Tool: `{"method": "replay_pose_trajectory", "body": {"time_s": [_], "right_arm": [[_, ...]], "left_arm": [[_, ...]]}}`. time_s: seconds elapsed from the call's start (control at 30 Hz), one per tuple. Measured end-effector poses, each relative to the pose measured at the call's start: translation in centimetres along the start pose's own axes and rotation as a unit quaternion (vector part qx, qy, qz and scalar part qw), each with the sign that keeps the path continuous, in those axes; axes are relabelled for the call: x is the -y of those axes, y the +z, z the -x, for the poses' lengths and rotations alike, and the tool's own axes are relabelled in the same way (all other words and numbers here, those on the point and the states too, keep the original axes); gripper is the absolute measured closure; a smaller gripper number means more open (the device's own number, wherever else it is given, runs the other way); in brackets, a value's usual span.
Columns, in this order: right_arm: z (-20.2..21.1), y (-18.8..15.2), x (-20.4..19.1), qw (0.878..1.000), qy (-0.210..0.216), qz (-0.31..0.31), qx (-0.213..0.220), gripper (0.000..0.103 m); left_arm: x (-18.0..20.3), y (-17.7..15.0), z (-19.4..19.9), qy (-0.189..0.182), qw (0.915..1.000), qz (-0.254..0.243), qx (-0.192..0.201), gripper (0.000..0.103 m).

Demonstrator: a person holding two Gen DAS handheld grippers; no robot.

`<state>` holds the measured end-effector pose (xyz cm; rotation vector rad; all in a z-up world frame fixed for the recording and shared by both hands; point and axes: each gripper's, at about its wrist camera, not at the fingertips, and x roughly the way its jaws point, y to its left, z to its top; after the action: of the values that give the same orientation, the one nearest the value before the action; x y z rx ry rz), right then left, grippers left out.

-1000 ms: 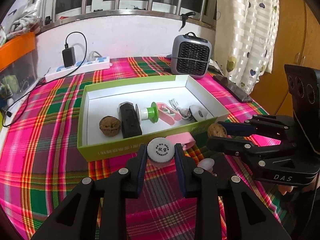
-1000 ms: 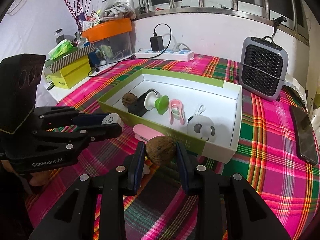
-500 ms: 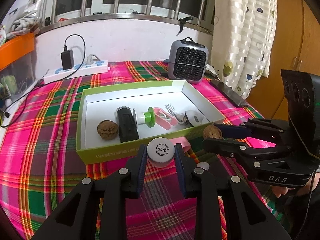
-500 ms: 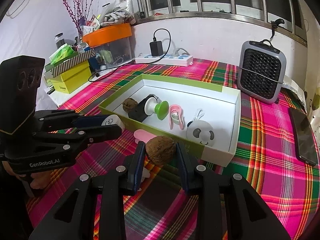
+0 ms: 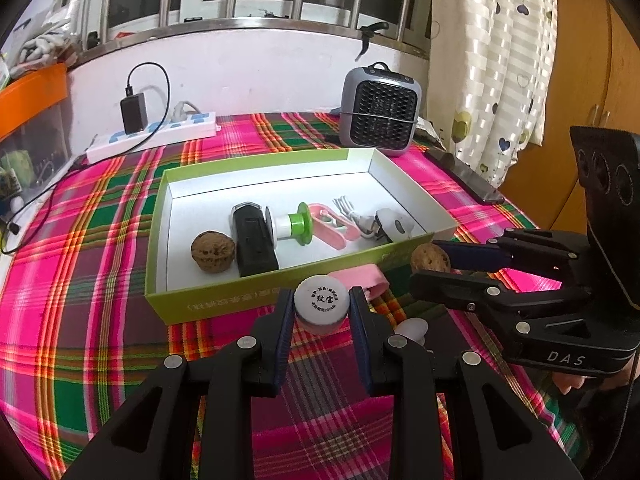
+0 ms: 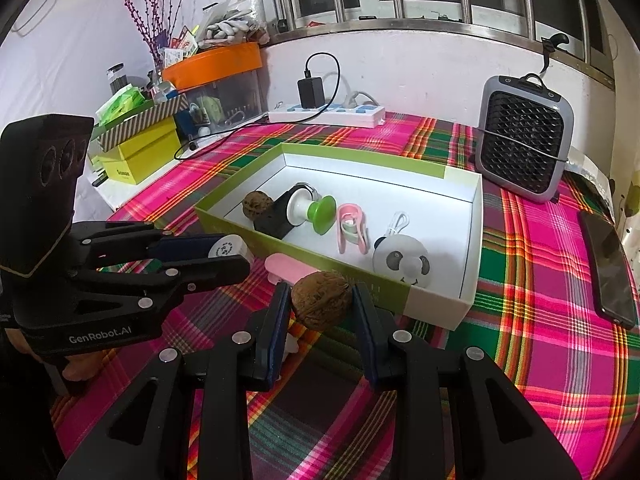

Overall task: Organize objects
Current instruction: 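Carry the walnut and white jar over the box with both grippers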

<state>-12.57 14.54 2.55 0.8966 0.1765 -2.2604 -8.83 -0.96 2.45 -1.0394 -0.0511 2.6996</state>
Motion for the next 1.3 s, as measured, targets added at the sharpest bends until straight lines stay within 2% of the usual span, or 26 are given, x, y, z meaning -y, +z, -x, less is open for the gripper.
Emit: {"method": "replay_pose_trajectory", "body": {"time_s": [0.27, 0.47, 0.87, 1.3], "right_arm": [[0.0, 0.2, -0.2, 1.0, -0.008, 0.004, -0.003, 0.071], [0.5, 0.6, -0.8, 1.0, -0.018, 0.006, 0.005, 0.071], [1.8, 2.2, -1.2, 0.999, -0.028, 0.015, 0.014, 0.071], [0.2, 5.0, 0.3, 0.999, -0.031, 0.014, 0.009, 0.071]], "left_arm": [[-0.3, 0.1, -0.4, 0.001, 0.9999, 0.009, -0.008, 0.077], [0.0, 0.8, 0.1, 0.019, 0.9997, 0.012, 0.001, 0.077], [0.9, 2.7, 1.2, 0.025, 0.9996, 0.013, 0.006, 0.077], [-0.5, 5.3, -1.3, 0.029, 0.9993, 0.024, -0.011, 0.077]]}}
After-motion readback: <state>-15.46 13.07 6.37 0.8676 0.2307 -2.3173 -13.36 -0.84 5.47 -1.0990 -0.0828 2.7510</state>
